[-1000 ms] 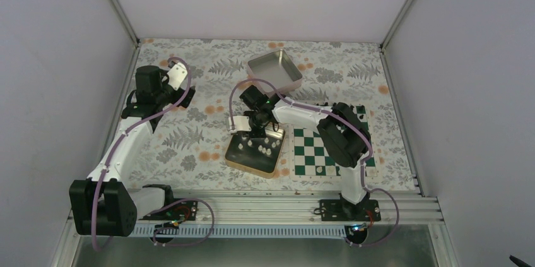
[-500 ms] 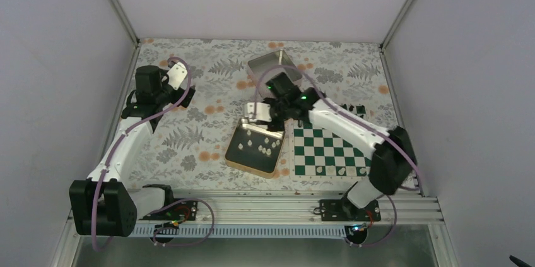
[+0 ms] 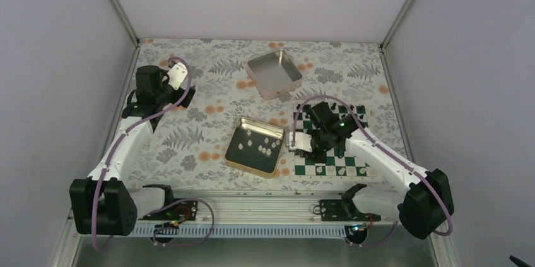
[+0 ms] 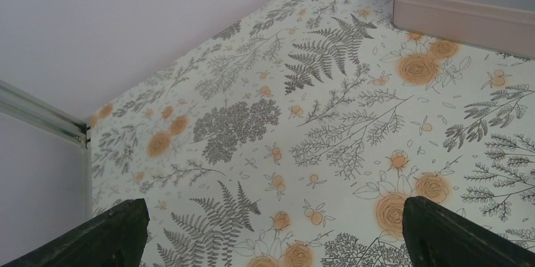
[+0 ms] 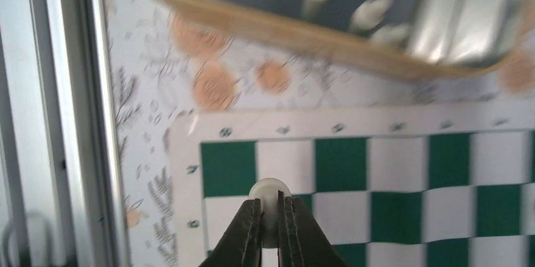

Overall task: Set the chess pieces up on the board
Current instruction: Place the chess piece on the chessboard.

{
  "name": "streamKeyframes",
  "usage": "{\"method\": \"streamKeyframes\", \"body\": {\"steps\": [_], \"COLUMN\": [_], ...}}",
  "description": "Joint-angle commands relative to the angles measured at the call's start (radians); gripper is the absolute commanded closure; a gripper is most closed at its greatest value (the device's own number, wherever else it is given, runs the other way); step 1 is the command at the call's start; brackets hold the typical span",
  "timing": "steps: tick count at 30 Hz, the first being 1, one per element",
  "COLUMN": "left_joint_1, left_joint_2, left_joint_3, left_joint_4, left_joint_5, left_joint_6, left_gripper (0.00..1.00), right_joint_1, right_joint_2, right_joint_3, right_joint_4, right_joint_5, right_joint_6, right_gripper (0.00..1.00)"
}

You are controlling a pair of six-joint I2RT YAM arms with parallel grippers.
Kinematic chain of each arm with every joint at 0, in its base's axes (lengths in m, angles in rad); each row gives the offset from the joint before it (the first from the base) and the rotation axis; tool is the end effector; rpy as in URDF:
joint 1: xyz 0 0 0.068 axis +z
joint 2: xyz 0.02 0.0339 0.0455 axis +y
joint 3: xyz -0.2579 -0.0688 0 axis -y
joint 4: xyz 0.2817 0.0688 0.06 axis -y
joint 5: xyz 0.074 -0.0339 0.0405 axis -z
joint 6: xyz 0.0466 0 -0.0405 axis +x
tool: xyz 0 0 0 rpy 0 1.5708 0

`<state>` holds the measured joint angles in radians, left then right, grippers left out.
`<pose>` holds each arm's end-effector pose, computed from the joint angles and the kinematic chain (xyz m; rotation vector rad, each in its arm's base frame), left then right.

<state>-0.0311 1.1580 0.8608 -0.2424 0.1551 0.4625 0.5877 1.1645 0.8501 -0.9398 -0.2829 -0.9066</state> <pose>0.3061 -0.0167 0.2629 0.6035 2.0163 0.0954 0.1938 0.1447 0.2075 -1.9274 1.9882 0.3190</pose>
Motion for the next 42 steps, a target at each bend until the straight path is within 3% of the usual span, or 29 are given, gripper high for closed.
{"method": "streamKeyframes", "body": {"steps": [1,11,32,38,42], "left_joint_1": [-0.004,-0.005,-0.004,-0.004,-0.004], "left_joint_2": [0.011,0.019,0.037,0.040,0.039], "left_joint_3": [0.015,0.006,0.010,0.013,0.015], "left_joint_4": [-0.001,0.005,0.002,0.001,0.001], "left_joint_5": [0.014,-0.004,-0.011,-0.009,-0.012], "left_joint_6": [-0.004,-0.002,0.000,0.001,-0.001], "left_gripper": [0.00,0.00,0.00,0.00,0.00], "right_joint_1": [-0.006,-0.021,-0.031,-0.032,-0.031], "right_joint_2": [-0.017,-0.016,0.054,0.062,0.053], "right_joint_3": [-0.103,-0.212,-0.200,-0.210,-0.209], "right_joint_4": [-0.026,0.026,0.053,0.056,0.055], "right_joint_5": [0.042,0.092,0.041,0.059,0.081], "right_joint_6": [-0.040,-0.095,-0.107,-0.105,-0.098], "right_gripper": [0.96,0.96,0.96,0.92,0.80]}}
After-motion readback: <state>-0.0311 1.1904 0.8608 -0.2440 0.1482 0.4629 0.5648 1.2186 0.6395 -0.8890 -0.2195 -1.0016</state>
